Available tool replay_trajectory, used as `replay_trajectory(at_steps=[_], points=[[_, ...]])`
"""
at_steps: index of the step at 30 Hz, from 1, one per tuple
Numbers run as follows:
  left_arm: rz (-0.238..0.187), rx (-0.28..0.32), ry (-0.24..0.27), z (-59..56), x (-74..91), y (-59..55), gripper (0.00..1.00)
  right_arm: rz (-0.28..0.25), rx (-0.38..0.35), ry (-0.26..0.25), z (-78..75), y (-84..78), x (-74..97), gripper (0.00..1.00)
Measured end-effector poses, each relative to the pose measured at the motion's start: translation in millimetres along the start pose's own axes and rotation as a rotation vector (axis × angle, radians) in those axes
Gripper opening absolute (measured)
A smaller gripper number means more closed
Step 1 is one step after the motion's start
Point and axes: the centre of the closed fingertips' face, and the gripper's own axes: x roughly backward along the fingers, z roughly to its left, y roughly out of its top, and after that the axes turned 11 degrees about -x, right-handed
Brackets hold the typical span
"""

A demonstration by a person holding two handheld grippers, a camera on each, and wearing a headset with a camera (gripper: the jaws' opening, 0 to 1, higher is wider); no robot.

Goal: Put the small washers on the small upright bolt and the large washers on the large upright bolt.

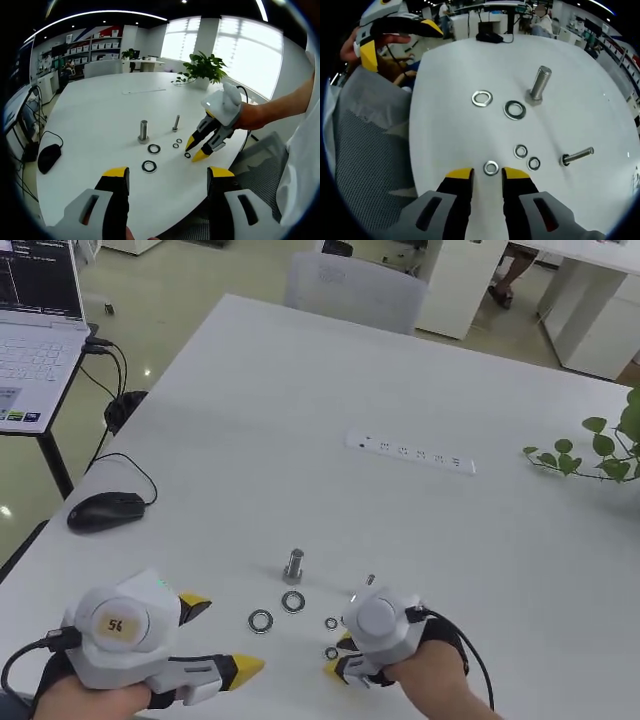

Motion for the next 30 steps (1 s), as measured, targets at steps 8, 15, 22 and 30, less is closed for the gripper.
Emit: replay_trajectory(at_steps=[8, 15, 22, 30], points=[[0.002, 0.002, -0.003, -0.8, -2.2, -1.1, 0.62, 0.02, 0.036, 0.001, -1.6, -0.3, -0.2, 0.23], [-0.002, 0.006, -0.005, -1.5, -3.0, -1.5, 0.62, 0.028, 0.066, 0.0, -3.0, 0.1, -1.0, 0.21], [-0.004, 0.009, -0.006, -3.7, -3.0, -1.5, 0.62, 0.029, 0.079, -0.011, -2.2, 1.2, -1.3, 0.21], [-0.004, 0.006, -0.009, -6.2, -4.5, -1.3, 0.62, 0.058, 0.161, -0.012, -0.2, 1.7, -3.0, 0.15]])
